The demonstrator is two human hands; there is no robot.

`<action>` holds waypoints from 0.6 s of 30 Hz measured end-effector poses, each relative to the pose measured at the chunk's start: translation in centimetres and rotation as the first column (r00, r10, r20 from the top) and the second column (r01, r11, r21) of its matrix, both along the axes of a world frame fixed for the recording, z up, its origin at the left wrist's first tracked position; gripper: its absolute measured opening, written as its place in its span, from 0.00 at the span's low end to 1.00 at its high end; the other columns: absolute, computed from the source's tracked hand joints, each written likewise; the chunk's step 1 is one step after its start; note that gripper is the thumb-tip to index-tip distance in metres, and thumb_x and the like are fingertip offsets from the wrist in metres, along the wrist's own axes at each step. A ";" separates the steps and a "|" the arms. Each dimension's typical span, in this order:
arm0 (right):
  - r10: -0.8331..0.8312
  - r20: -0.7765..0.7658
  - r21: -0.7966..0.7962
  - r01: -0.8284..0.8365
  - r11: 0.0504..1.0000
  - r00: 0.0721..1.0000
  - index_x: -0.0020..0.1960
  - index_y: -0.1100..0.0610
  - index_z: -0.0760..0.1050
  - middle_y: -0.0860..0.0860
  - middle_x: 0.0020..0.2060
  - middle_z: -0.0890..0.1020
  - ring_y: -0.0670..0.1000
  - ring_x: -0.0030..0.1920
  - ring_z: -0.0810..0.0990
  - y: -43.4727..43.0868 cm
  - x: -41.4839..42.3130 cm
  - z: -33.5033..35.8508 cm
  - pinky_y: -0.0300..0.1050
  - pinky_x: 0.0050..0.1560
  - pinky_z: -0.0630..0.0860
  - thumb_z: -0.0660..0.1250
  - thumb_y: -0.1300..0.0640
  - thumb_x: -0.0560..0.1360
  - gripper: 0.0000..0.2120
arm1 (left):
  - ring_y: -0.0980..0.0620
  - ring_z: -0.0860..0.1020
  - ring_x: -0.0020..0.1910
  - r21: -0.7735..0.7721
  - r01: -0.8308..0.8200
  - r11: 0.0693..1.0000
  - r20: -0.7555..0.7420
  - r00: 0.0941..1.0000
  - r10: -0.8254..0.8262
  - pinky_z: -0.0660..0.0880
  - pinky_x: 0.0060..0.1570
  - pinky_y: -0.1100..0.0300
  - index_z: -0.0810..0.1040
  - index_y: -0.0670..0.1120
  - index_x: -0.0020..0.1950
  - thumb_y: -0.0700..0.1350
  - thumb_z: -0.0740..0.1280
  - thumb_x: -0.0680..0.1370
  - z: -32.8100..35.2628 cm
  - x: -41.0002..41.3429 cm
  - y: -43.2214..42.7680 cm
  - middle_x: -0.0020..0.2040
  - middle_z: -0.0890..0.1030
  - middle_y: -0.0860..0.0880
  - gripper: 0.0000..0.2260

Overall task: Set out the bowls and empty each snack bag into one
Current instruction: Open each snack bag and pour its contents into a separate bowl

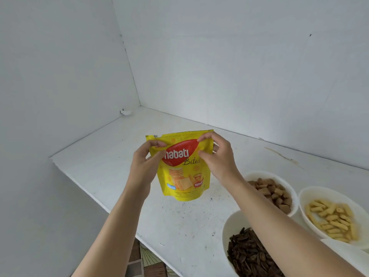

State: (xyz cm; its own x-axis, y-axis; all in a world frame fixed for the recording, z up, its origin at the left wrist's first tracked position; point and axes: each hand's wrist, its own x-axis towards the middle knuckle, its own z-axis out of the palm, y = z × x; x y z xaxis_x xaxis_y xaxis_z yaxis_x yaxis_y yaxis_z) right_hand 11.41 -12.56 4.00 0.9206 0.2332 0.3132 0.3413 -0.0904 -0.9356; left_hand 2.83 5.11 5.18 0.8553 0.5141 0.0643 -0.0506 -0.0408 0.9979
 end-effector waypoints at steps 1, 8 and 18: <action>-0.004 0.003 -0.013 0.004 1.000 1.000 0.46 0.46 0.78 0.42 0.46 0.83 0.67 0.45 0.79 0.3 0.4 -0.5 0.63 0.42 0.80 0.67 0.70 0.68 0.19 | 0.46 0.84 0.51 0.005 0.001 1.000 -0.020 1.000 -0.001 0.80 0.49 0.47 0.82 0.50 0.47 0.37 0.68 0.80 -0.2 0.2 0.2 0.50 0.84 0.52 0.09; 0.046 -0.021 -0.116 -0.048 0.992 0.999 0.47 0.52 0.78 0.43 0.47 0.82 0.36 0.36 0.75 0.5 1.2 -4.0 0.30 0.40 0.67 0.67 0.72 0.69 0.16 | 0.49 0.83 0.51 0.059 0.023 0.998 -0.133 0.991 -0.015 0.78 0.38 0.60 0.79 0.52 0.50 0.36 0.68 0.80 -3.7 0.7 -0.1 0.61 0.80 0.48 0.10; 0.051 0.128 -0.159 -0.030 0.987 0.990 0.51 0.49 0.78 0.48 0.53 0.78 0.41 0.57 0.76 1.0 2.4 -3.3 0.25 0.54 0.67 0.72 0.65 0.72 0.13 | 0.51 0.80 0.55 0.158 -0.006 0.987 -0.071 0.997 0.018 0.77 0.37 0.68 0.77 0.52 0.52 0.40 0.62 0.85 -4.3 1.3 0.1 0.62 0.79 0.49 0.08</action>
